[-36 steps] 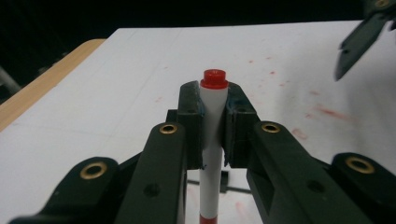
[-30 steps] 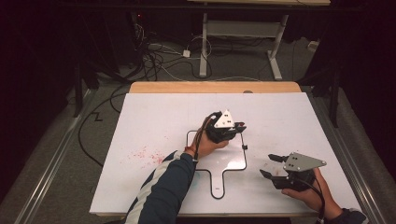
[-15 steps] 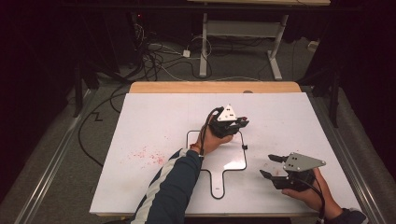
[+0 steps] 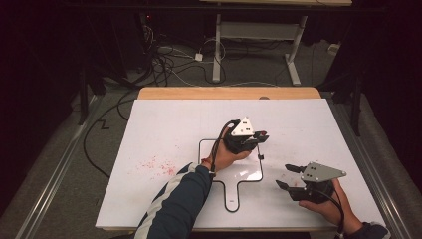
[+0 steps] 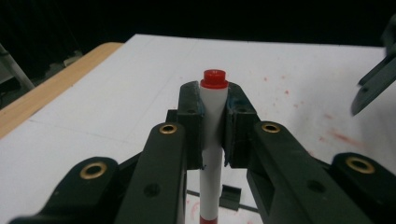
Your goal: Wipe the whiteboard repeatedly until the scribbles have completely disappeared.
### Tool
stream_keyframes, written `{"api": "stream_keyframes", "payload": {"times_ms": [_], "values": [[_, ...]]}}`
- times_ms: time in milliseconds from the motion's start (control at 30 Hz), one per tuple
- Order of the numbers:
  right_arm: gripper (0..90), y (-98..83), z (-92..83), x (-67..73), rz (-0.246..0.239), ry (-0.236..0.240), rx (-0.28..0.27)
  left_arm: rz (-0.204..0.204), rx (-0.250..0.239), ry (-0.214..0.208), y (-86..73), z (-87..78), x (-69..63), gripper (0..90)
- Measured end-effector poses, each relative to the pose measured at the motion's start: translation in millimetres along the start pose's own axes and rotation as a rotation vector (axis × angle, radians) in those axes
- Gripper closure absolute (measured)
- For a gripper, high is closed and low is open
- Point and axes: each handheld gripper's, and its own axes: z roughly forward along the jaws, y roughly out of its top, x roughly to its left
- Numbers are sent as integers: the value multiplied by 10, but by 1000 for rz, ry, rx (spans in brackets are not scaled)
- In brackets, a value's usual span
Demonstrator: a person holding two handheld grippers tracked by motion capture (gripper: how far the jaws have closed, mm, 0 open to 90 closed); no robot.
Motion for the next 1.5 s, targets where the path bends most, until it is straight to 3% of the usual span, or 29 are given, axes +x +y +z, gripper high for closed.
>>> {"api": "stream_keyframes", "payload": {"times_ms": [200, 433, 533, 700, 767, 1033, 1167, 1267, 1367, 1433, 1500], "values": [[404, 84, 117, -40, 62, 5, -64, -8, -34, -3, 82, -187, -100, 779], [405, 316, 345, 81, 21, 39, -98, 18, -32, -17, 124, -280, -221, 778], [404, 399, 423, 120, 7, 30, -109, 19, -38, -18, 144, -300, -250, 778], [410, 483, 494, 79, 48, 34, -153, 7, -46, -11, 142, -325, -284, 778], [456, 511, 527, 53, 71, 44, -165, 4, -46, -8, 132, -334, -305, 778], [612, 597, 661, 17, 74, 70, -191, -4, -50, 3, 128, -403, -348, 777], [764, 630, 702, 14, 62, 72, -209, -10, -53, 12, 102, -429, -350, 777], [806, 625, 749, -36, 88, 93, -204, -12, -51, 30, 72, -447, -346, 771], [811, 627, 801, -72, 96, 103, -197, -21, -53, 62, 62, -485, -350, 686], [811, 626, 854, -80, 106, 120, -181, -4, -44, 80, 63, -526, -362, 660], [812, 620, 910, -88, 108, 120, -162, 1, -23, 108, 64, -585, -375, 546]]}}
